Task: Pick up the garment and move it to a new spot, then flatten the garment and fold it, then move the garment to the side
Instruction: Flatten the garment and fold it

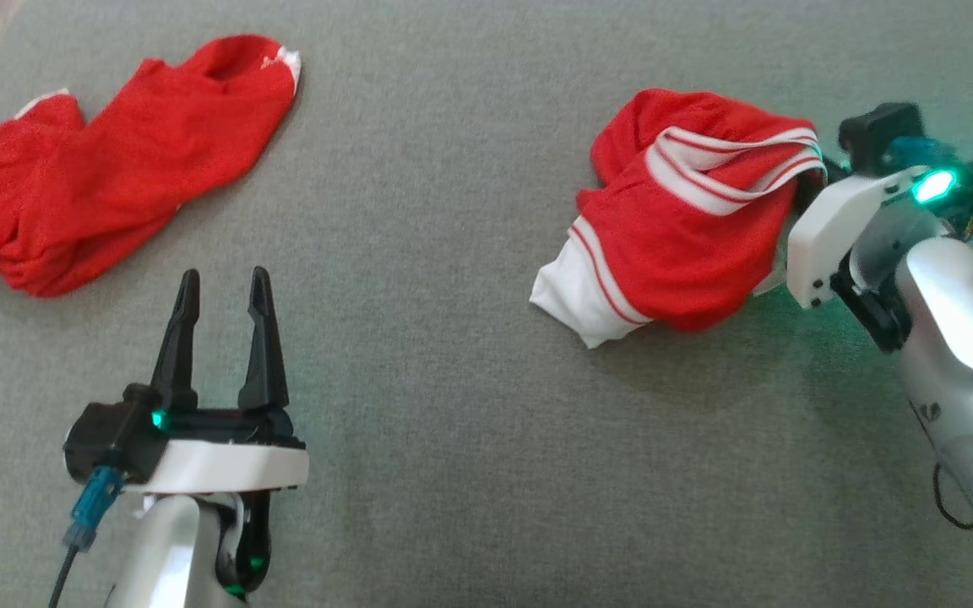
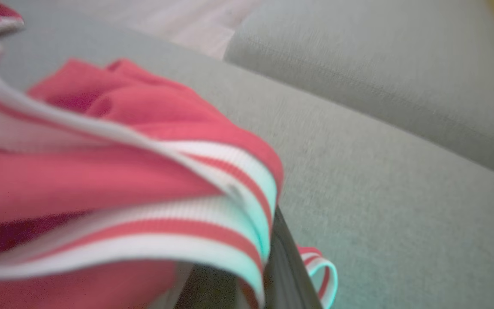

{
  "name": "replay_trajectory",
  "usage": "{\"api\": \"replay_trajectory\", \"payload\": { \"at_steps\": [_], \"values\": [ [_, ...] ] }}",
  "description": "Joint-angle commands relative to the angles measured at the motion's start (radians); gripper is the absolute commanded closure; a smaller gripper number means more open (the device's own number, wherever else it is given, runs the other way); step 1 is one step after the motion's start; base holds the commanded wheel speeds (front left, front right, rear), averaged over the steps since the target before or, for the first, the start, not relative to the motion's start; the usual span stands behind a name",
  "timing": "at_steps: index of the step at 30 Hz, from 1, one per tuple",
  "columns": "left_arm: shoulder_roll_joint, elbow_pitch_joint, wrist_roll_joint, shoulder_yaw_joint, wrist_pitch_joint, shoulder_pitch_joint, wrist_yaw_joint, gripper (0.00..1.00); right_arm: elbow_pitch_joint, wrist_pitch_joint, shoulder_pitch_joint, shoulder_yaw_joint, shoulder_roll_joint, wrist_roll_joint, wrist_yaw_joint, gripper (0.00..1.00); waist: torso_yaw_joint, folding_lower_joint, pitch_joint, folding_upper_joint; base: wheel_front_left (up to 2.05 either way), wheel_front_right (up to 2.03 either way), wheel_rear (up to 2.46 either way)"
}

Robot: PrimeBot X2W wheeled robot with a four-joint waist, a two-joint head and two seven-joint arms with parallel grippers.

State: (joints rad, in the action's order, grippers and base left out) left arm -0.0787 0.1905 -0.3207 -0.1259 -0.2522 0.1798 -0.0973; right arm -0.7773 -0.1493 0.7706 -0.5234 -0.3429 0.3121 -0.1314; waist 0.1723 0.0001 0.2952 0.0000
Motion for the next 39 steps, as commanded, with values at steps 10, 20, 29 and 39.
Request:
{"api": "replay_trajectory", "payload": {
  "at_steps": [10, 20, 29, 39],
  "values": [
    [0.001, -0.026, 0.022, 0.064, -0.010, -0.017, -0.008, 0.00, 0.279, 0.150, 0.113, 0.000, 0.039, 0.041, 0.001, 1.00, -0.055, -0.0001, -0.114, 0.0000, 0.00, 0.00, 0.00],
    [0.011, -0.034, 0.028, 0.076, -0.010, -0.031, -0.008, 0.00, 0.572, 0.221, 0.340, -0.100, 0.155, 0.156, 0.001, 1.00, -0.048, -0.0001, -0.149, 0.0000, 0.00, 0.00, 0.00],
    [0.016, -0.048, 0.030, 0.076, -0.010, -0.020, -0.010, 0.00, 0.467, 0.224, 0.223, -0.021, 0.079, 0.157, 0.001, 1.00, -0.053, -0.0001, -0.106, 0.0000, 0.00, 0.00, 0.00],
    [0.022, -0.041, 0.028, 0.041, -0.010, 0.028, -0.018, 0.00, 0.144, 0.265, 0.111, 0.045, 0.005, 0.145, 0.001, 1.00, -0.026, -0.0001, -0.025, 0.0000, 0.00, 0.00, 0.00]
  ]
}}
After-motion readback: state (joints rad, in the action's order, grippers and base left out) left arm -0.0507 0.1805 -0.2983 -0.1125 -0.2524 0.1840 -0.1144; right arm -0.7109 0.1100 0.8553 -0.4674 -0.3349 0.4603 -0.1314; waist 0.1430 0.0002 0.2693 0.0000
